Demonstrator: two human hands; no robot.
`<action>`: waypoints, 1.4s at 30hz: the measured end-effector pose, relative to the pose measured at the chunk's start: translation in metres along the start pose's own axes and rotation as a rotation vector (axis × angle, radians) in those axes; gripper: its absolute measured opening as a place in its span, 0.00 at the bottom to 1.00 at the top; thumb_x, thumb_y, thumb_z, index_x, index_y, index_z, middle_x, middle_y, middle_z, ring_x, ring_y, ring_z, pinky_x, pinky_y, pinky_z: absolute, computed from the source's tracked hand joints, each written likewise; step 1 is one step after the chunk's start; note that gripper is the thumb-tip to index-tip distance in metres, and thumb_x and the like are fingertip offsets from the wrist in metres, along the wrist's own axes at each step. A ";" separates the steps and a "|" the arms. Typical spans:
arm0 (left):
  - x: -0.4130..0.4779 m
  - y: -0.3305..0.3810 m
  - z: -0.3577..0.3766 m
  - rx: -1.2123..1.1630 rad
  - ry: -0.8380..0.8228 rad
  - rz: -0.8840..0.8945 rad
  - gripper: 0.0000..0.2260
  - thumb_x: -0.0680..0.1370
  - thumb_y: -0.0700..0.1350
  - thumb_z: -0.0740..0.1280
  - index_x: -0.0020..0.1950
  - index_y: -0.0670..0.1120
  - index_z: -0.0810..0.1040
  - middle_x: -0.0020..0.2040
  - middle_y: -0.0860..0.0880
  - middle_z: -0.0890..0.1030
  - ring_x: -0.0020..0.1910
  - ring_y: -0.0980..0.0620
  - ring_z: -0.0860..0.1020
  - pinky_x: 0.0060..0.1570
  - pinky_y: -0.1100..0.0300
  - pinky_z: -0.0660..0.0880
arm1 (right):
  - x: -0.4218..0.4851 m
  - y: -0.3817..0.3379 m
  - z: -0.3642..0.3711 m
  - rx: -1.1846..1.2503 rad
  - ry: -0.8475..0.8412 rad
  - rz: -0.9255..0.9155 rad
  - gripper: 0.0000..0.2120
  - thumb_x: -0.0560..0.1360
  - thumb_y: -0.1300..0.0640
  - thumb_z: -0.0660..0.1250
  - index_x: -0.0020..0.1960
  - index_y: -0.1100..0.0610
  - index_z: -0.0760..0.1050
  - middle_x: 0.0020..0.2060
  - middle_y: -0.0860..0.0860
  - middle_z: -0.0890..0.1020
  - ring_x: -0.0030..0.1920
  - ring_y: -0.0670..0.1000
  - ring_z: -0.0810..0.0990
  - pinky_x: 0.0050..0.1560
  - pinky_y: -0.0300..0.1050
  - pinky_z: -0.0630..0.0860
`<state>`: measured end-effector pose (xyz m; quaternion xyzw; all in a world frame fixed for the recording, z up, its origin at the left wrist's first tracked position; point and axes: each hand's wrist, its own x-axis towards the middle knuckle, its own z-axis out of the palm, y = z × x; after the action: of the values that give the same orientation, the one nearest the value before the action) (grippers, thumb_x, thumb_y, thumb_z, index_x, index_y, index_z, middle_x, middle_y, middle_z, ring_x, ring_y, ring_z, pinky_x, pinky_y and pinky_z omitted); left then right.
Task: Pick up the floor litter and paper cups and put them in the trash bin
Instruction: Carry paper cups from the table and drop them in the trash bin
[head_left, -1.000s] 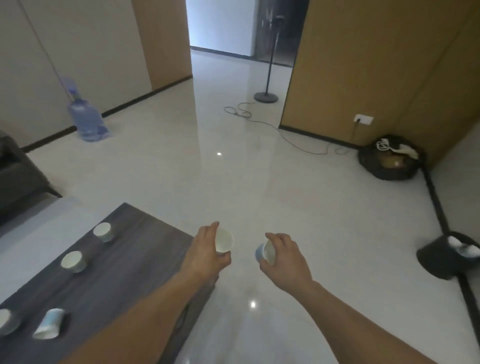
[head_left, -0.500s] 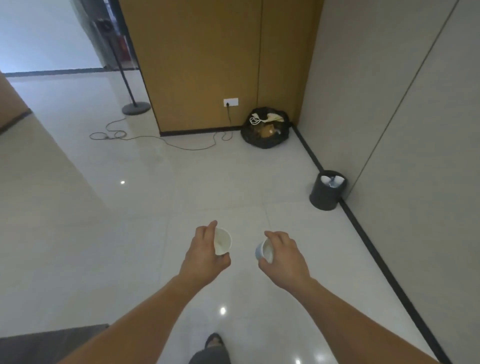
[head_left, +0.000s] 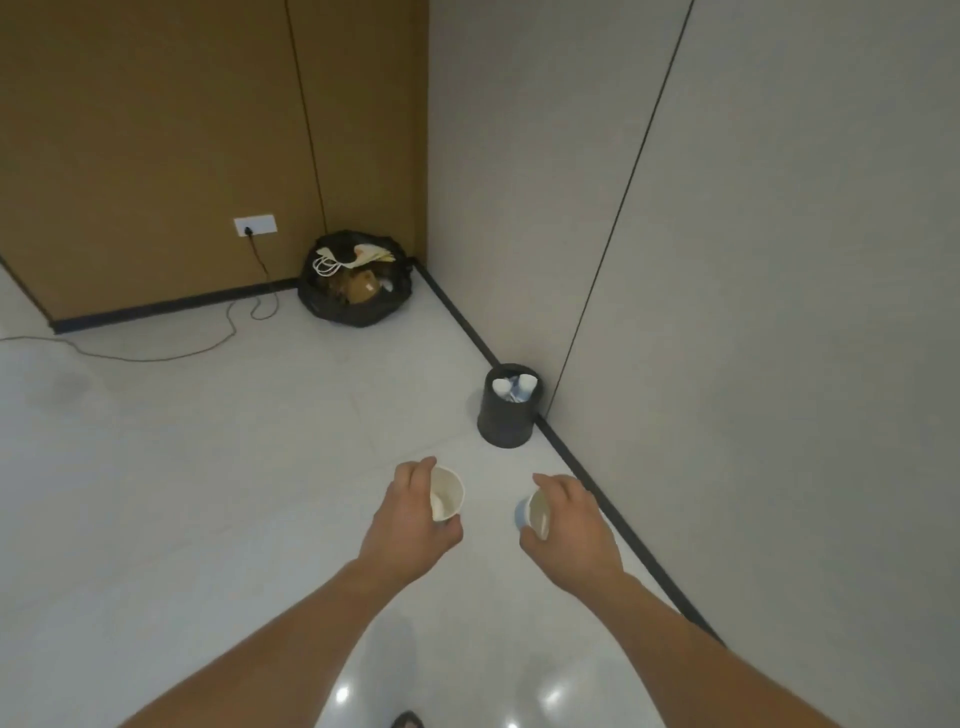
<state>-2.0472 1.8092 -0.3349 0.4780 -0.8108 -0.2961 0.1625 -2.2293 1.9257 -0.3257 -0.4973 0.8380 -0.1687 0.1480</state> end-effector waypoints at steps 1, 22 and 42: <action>0.023 0.005 0.004 0.006 -0.013 0.023 0.35 0.70 0.52 0.71 0.74 0.48 0.60 0.68 0.50 0.65 0.62 0.48 0.72 0.57 0.52 0.74 | 0.016 0.005 -0.005 -0.003 0.018 0.021 0.32 0.73 0.47 0.66 0.75 0.49 0.61 0.69 0.47 0.65 0.67 0.51 0.65 0.60 0.43 0.69; 0.413 0.109 0.099 0.030 -0.045 0.041 0.35 0.72 0.52 0.72 0.74 0.51 0.59 0.69 0.50 0.63 0.61 0.47 0.71 0.59 0.55 0.73 | 0.410 0.136 -0.073 -0.002 -0.043 0.032 0.31 0.73 0.48 0.66 0.74 0.51 0.62 0.68 0.49 0.66 0.65 0.53 0.67 0.61 0.44 0.69; 0.757 -0.021 0.254 -0.039 -0.292 -0.109 0.37 0.69 0.53 0.75 0.73 0.50 0.61 0.68 0.50 0.67 0.60 0.49 0.72 0.51 0.63 0.70 | 0.764 0.208 0.063 -0.027 -0.247 0.220 0.31 0.73 0.46 0.71 0.72 0.51 0.63 0.67 0.49 0.70 0.65 0.50 0.71 0.57 0.37 0.70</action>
<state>-2.5430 1.2240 -0.5589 0.4700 -0.7927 -0.3866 0.0355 -2.7185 1.3354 -0.5327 -0.4213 0.8652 -0.0779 0.2606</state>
